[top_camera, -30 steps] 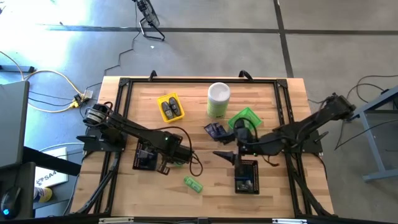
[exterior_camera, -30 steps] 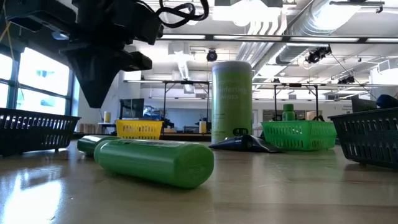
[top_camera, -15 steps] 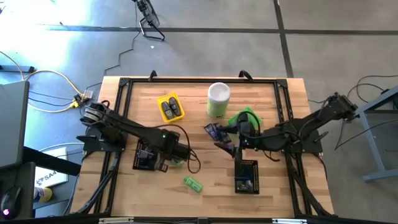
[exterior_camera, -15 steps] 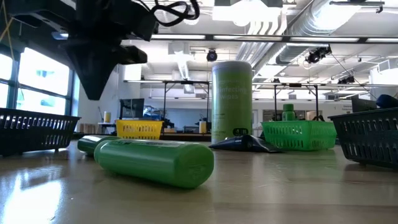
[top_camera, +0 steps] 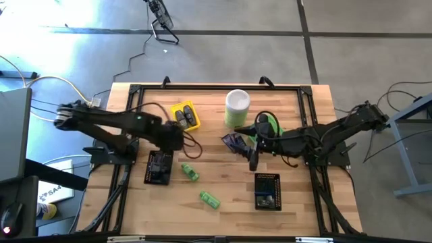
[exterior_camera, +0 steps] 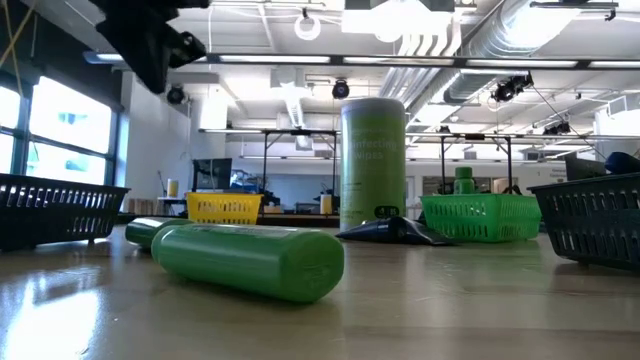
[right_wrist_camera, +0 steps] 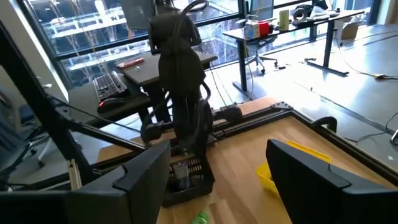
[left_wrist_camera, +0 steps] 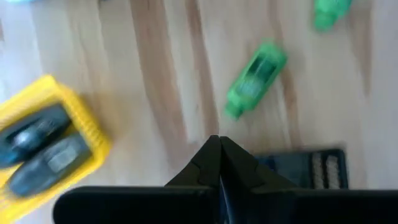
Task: Pick & Place Travel size toiletries
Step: Put the shampoo bottle bottle into the green bin
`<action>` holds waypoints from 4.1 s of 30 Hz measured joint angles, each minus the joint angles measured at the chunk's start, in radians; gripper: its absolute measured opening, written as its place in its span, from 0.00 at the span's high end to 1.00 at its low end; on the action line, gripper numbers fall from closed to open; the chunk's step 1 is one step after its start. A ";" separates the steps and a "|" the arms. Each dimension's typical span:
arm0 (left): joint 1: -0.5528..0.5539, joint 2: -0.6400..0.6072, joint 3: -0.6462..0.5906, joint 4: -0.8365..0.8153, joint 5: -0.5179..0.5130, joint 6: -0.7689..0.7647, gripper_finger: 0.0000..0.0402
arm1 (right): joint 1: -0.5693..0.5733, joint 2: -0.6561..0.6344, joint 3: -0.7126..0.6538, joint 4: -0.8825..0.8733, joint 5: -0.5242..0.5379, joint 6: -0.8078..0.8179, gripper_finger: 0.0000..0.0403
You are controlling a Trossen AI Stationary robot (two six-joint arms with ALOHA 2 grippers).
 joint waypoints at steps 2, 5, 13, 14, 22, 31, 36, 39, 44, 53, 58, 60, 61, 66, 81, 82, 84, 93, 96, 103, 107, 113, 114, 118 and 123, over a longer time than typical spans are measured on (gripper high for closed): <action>-0.009 -0.064 -0.097 0.129 0.009 -0.029 1.00 | 0.002 0.000 0.000 -0.003 -0.001 0.000 0.36; -0.046 -0.114 -0.230 0.333 0.018 -0.073 1.00 | 0.004 0.000 0.000 -0.003 -0.007 0.000 0.36; -0.067 -0.116 -0.292 0.445 0.009 -0.015 1.00 | 0.004 0.001 0.000 -0.017 -0.008 -0.001 0.36; -0.067 -0.114 -0.292 0.441 -0.008 -0.013 1.00 | 0.004 0.001 0.000 -0.018 -0.008 0.000 0.36; -0.068 -0.093 -0.291 0.440 -0.059 0.027 0.99 | 0.005 0.001 0.000 -0.049 -0.024 0.036 0.36; -0.068 -0.091 -0.292 0.438 -0.086 0.152 0.74 | 0.004 0.001 0.000 -0.050 -0.035 0.029 0.36; -0.068 -0.091 -0.292 0.438 -0.096 0.152 0.56 | 0.004 0.001 0.000 -0.049 -0.035 0.028 0.36; -0.068 -0.091 -0.292 0.438 -0.099 0.152 0.47 | 0.004 0.001 0.000 -0.049 -0.035 0.026 0.36; -0.068 -0.091 -0.292 0.438 -0.099 0.145 0.34 | 0.004 0.001 0.000 -0.049 -0.035 0.026 0.36; -0.068 -0.091 -0.292 0.440 -0.098 0.143 0.27 | 0.004 0.001 0.000 -0.049 -0.035 0.026 0.36; -0.068 -0.073 -0.292 0.449 -0.053 0.091 0.27 | 0.004 0.001 0.000 -0.049 -0.035 0.026 0.36; -0.068 -0.053 -0.291 0.455 -0.018 0.089 0.27 | 0.004 0.001 0.000 -0.051 -0.035 0.026 0.36; -0.068 -0.039 -0.291 0.465 -0.002 0.089 0.27 | 0.004 0.001 0.000 -0.053 -0.035 0.026 0.36; -0.068 0.027 -0.291 0.470 0.039 0.091 0.27 | 0.004 0.001 0.000 -0.065 -0.035 0.025 0.36; -0.068 0.213 -0.292 0.545 0.108 0.204 0.27 | 0.004 0.001 0.000 -0.104 -0.035 0.029 0.36; -0.068 0.222 -0.291 0.556 0.111 0.204 0.27 | 0.004 0.001 0.000 -0.104 -0.035 0.029 0.36; -0.068 0.235 -0.292 0.559 0.115 0.204 0.27 | 0.004 0.001 0.000 -0.107 -0.035 0.029 0.36; -0.070 0.291 -0.293 0.586 0.115 0.204 0.27 | 0.004 0.001 0.000 -0.122 -0.035 0.037 0.36; -0.077 0.303 -0.293 0.582 0.114 0.204 0.27 | 0.004 0.001 0.000 -0.128 -0.035 0.042 0.36; -0.127 0.362 -0.289 0.626 0.101 0.205 0.27 | 0.004 0.001 0.000 -0.141 -0.035 0.052 0.36; -0.150 0.389 -0.288 0.609 0.063 0.201 0.27 | 0.004 0.001 0.000 -0.144 -0.035 0.052 0.36; -0.147 0.399 -0.286 0.600 0.056 0.125 0.27 | 0.004 0.001 0.001 -0.145 -0.035 0.053 0.36; -0.147 0.399 -0.285 0.599 0.054 0.113 0.27 | 0.004 0.001 0.001 -0.145 -0.035 0.053 0.36; -0.148 0.400 -0.286 0.609 0.054 0.036 0.27 | 0.004 0.001 0.001 -0.145 -0.035 0.053 0.36; -0.148 0.401 -0.287 0.623 0.054 -0.103 0.27 | 0.004 0.001 0.001 -0.145 -0.035 0.053 0.36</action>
